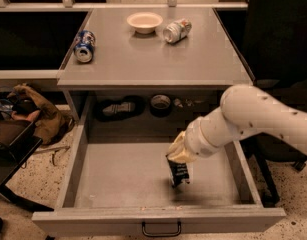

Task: Pick rxbar blueberry from top drawer and place on counter

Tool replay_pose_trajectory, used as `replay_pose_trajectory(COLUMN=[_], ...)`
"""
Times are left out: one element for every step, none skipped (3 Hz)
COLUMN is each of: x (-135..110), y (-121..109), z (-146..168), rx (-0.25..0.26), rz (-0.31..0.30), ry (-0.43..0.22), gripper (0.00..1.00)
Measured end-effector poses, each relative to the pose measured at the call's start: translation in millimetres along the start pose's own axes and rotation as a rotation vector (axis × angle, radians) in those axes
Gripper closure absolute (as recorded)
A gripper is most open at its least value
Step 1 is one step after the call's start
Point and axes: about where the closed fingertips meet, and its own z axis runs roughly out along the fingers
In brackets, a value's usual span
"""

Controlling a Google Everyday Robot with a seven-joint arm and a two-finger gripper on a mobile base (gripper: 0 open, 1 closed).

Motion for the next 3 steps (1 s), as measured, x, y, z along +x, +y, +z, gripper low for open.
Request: replay_pose_trajectory(x=[-24,-57,-57], y=[-18,-71,-71], z=[-31,-66,-66], rx=[0.029,0.078,0.078], rz=[-0.043,-0.147,-0.147], ry=[-0.008,-0.026,-0.026], gripper=[1.00,1.00,1.00])
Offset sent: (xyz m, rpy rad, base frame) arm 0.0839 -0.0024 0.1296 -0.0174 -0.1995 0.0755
